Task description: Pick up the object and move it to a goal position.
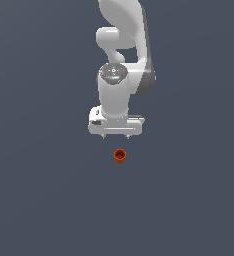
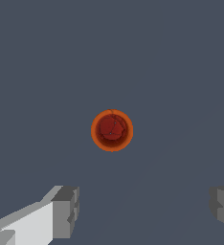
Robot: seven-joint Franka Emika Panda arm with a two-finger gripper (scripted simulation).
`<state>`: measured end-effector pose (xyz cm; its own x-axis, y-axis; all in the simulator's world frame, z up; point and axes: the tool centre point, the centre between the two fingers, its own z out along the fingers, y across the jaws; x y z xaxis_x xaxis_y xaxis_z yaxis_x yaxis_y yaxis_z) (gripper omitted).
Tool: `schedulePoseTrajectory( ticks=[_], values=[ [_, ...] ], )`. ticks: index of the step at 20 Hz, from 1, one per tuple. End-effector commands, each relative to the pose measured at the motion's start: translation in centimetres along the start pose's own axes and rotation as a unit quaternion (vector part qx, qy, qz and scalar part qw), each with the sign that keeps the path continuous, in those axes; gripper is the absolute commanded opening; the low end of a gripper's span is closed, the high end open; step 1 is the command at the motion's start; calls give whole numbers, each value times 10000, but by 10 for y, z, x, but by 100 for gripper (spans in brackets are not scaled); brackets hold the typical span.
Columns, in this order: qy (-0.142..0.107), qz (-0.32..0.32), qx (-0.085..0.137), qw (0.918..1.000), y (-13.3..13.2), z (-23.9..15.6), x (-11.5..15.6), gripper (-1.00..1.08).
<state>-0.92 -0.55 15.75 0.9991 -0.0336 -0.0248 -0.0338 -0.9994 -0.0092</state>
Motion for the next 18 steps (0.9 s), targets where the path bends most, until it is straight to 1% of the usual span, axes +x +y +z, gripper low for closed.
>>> schedulePoseTrajectory(
  ticks=[1, 11, 18],
  values=[
    [0, 0, 0, 10000, 0, 0, 0, 100],
    [-36, -292, -105, 9995, -7, -8, 2, 100],
    [-19, -144, -90, 9999, -8, -1, 5, 100]
  ],
)
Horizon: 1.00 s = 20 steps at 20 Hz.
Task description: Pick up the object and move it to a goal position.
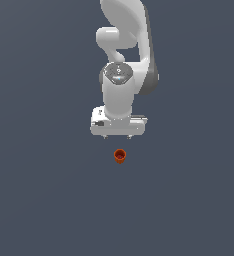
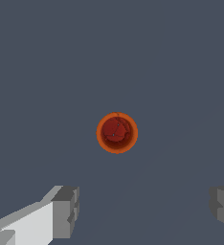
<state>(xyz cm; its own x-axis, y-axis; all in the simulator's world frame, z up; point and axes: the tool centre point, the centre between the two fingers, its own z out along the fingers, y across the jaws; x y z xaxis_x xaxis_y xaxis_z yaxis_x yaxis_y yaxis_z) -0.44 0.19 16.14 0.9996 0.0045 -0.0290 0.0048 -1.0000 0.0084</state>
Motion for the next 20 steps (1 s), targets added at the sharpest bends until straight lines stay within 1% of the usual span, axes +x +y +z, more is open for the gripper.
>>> schedulePoseTrajectory(
  ticks=[1, 7, 13, 20],
  values=[
    [6, 93, 6, 10000, -1, 5, 2, 100],
    [49, 519, 30, 9986, -5, 26, 13, 100],
    [102, 1054, 52, 9944, -10, 54, 25, 100],
    [134, 1374, 61, 9904, -13, 71, 31, 100]
  ],
)
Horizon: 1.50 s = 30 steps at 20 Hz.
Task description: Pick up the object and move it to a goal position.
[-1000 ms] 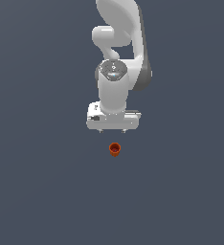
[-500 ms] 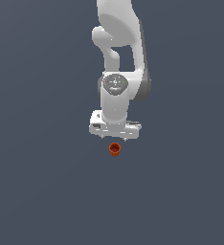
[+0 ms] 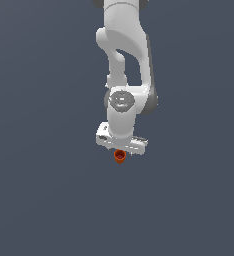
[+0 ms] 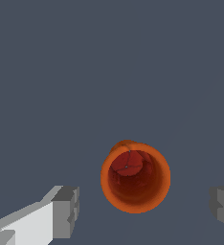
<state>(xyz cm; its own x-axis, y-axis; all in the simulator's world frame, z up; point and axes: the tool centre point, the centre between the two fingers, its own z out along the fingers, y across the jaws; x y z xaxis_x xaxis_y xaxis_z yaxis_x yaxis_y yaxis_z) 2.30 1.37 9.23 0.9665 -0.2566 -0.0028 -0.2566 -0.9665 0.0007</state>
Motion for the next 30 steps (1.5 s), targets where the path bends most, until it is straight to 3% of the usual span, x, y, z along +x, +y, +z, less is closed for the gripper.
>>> schedulePoseTrajectory(
  ticks=[1, 21, 22, 30],
  values=[
    [13, 75, 3, 10000, -1, 3, 1, 100],
    [14, 88, 3, 10000, -1, 54, 2, 100],
    [14, 88, 3, 10000, -1, 54, 2, -100],
    [14, 88, 3, 10000, -1, 54, 2, -100]
  ],
)
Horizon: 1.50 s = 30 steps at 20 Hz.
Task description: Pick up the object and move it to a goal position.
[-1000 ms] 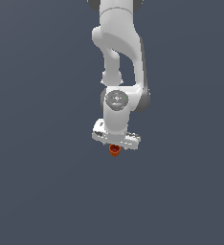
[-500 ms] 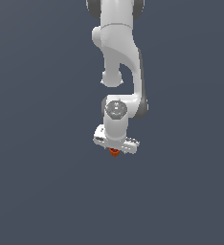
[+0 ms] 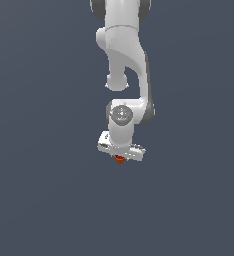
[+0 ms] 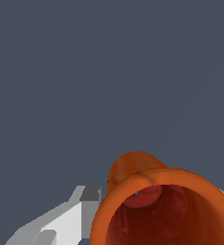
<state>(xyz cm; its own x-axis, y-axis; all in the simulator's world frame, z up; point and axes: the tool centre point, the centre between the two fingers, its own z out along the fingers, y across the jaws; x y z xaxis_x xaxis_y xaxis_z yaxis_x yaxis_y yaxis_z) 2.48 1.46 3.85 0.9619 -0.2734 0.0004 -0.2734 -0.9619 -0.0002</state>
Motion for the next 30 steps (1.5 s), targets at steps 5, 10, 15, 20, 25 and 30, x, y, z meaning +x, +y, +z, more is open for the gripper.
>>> schedulePoseTrajectory(
  ticks=[5, 10, 15, 20, 25, 30],
  values=[
    [50, -12, 17, 10000, 0, -6, 4, -100],
    [352, -91, 118, 9993, 0, -40, 27, -100],
    [931, -243, 315, 9949, 0, -111, 66, -100],
    [1713, -451, 590, 9824, 3, -213, 105, -100],
    [2312, -611, 815, 9676, 8, -297, 123, -100],
    [2636, -698, 948, 9574, 12, -343, 129, -100]
  ],
)
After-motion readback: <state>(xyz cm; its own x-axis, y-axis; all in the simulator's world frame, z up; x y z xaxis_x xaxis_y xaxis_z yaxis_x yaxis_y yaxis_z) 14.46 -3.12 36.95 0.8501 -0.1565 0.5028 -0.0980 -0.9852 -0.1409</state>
